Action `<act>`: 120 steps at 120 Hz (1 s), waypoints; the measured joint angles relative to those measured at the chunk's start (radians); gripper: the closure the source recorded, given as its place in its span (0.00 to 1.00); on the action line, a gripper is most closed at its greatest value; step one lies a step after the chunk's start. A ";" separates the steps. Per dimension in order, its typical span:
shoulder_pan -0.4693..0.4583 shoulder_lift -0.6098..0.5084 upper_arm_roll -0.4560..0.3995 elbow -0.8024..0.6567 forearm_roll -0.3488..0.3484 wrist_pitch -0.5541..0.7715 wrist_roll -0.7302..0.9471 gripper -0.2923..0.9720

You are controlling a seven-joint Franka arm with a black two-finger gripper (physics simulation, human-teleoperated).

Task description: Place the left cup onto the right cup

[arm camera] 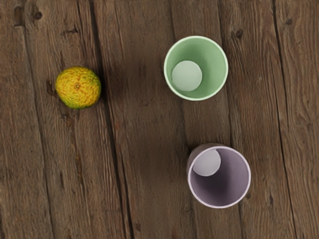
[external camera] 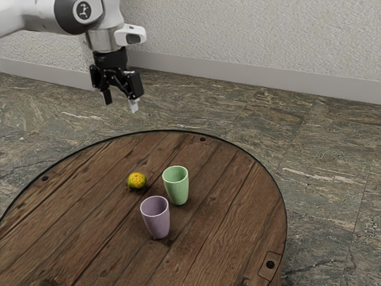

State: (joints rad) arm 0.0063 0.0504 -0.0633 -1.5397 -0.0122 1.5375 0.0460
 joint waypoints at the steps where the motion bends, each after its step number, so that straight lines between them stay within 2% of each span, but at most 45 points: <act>1: 0.001 0.000 0.000 -0.001 0.000 0.001 0.000 0.23; 32: -0.002 -0.007 -0.004 -0.039 -0.011 0.056 0.000 0.23; 59: -0.083 0.016 -0.008 -0.162 -0.021 0.190 -0.012 0.23; 79: -0.148 0.132 -0.009 -0.192 -0.045 0.310 -0.033 0.24; 94: -0.184 0.229 -0.009 -0.157 -0.053 0.383 -0.047 0.26; 120: -0.184 0.336 -0.009 -0.085 -0.050 0.448 -0.063 0.28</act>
State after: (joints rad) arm -0.1778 0.3861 -0.0721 -1.6242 -0.0625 1.9855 -0.0175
